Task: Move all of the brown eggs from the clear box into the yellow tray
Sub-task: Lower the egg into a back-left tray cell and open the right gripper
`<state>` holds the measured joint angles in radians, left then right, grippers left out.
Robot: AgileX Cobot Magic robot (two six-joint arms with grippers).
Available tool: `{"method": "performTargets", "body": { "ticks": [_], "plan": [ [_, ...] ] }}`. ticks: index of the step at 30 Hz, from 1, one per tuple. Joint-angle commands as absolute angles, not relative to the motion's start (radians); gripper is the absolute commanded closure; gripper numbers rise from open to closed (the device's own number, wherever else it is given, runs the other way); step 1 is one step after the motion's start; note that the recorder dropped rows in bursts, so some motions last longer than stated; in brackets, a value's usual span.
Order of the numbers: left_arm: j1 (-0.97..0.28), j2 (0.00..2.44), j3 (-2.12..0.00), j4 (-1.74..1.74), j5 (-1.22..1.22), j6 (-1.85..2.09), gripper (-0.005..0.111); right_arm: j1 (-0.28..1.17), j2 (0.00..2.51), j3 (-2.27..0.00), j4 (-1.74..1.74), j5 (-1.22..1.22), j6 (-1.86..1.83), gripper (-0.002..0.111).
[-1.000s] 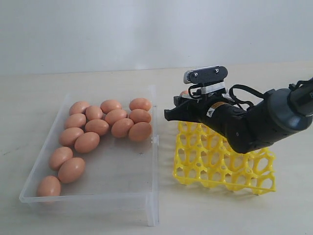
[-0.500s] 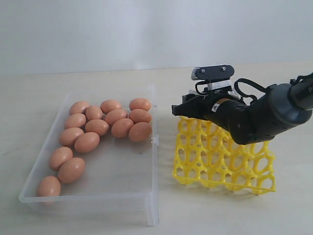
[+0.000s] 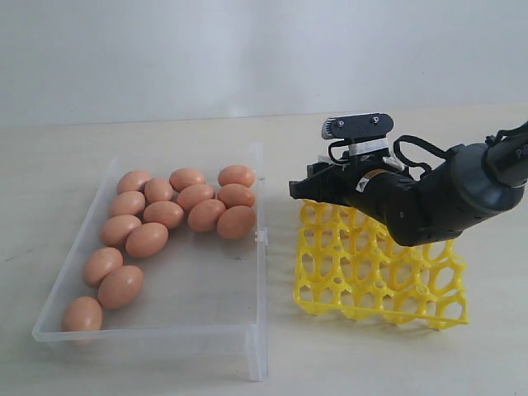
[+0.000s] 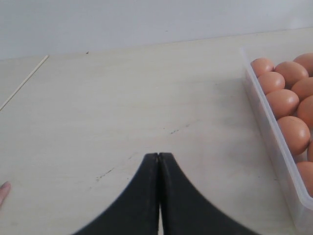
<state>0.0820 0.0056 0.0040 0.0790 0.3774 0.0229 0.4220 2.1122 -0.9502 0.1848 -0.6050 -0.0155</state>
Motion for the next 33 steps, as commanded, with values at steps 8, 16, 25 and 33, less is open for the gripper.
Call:
{"method": "performTargets", "body": {
  "ticks": [8, 16, 25, 33],
  "plan": [
    [0.076, 0.000, 0.000, 0.071, 0.377, 0.021, 0.107, 0.417, 2.111, -0.955, 0.181, -0.598, -0.016, 0.055],
    [0.076, 0.000, 0.000, 0.071, 0.377, 0.021, 0.107, 0.417, 2.103, -0.956, 0.181, -0.598, -0.016, 0.049],
    [0.076, 0.000, 0.000, 0.071, 0.377, 0.021, 0.107, 0.417, 2.094, -0.959, 0.181, -0.598, -0.018, 0.047],
    [0.076, 0.000, 0.000, 0.071, 0.377, 0.021, 0.107, 0.411, 2.020, -0.959, 0.181, -0.577, -0.018, 0.047]
  ]
}}
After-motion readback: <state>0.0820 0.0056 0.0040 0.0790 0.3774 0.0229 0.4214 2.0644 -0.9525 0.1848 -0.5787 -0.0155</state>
